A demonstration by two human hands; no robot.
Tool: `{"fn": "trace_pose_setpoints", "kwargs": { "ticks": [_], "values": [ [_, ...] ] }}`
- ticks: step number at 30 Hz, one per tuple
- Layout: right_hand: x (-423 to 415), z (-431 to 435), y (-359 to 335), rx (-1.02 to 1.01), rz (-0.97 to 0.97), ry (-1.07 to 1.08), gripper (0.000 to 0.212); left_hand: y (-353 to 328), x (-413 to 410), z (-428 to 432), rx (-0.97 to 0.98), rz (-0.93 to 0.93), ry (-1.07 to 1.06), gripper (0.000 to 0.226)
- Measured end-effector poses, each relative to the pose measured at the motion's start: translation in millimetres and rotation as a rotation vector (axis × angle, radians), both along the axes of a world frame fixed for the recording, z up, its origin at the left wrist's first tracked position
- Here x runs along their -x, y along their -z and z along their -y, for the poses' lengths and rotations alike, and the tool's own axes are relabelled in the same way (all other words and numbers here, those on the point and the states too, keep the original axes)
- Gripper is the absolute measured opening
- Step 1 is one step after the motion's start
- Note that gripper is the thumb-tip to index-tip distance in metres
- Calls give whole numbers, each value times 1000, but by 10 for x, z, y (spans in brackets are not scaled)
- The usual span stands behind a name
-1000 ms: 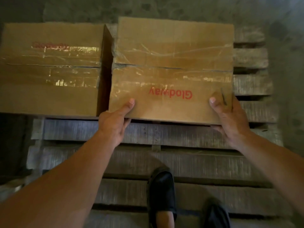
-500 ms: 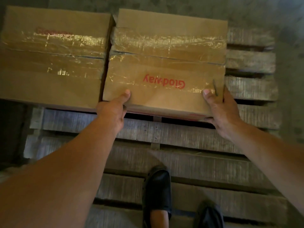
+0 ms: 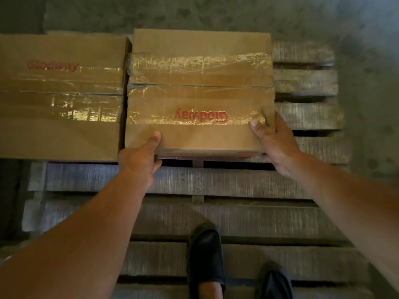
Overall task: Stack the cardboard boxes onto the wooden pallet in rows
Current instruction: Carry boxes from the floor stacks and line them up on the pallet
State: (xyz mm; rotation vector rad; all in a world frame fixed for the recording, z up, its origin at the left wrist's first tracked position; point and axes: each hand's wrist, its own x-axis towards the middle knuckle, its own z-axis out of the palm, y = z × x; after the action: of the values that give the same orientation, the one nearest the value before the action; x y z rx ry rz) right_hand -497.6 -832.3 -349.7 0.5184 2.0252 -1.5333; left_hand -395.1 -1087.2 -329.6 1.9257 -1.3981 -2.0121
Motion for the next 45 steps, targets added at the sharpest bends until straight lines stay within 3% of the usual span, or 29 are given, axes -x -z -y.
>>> {"fn": "trace_pose_setpoints", "kwargs": {
  "ticks": [3,5,9,12,21,25,29,34,39,45],
  "values": [
    [-14,-44,-2,-106,-16,-15,73,-78,-156,-181,4,18,199,48],
    [-70,-148,-9,-200,-12,35,82,-103,-318,-420,-6,43,446,37],
    [-313,-628,-90,-393,-65,70,72,-28,-510,-924,374,9,1160,31],
    [-574,-1236,-184,-529,-85,74,63,-58,-240,-1311,557,-126,1465,33],
    [-1791,-3290,-458,-820,21,436,54,-486,645,-2572,1077,-488,1862,59],
    [-2323,-4286,-420,-870,-28,533,53,-621,445,-3681,1166,-581,1920,64],
    [-2931,-5162,-212,-845,-74,562,52,-444,-256,-4883,1214,-689,1973,64],
    [-4475,-6355,-66,-804,80,643,55,-68,-1678,-6753,1053,-714,2081,65],
    [-6040,-7556,-18,-807,214,863,55,200,-3041,-8407,827,-902,2360,65],
    [-7133,-8677,316,-797,291,1033,59,692,-3916,-9983,765,-1023,2436,59]
  ]
}}
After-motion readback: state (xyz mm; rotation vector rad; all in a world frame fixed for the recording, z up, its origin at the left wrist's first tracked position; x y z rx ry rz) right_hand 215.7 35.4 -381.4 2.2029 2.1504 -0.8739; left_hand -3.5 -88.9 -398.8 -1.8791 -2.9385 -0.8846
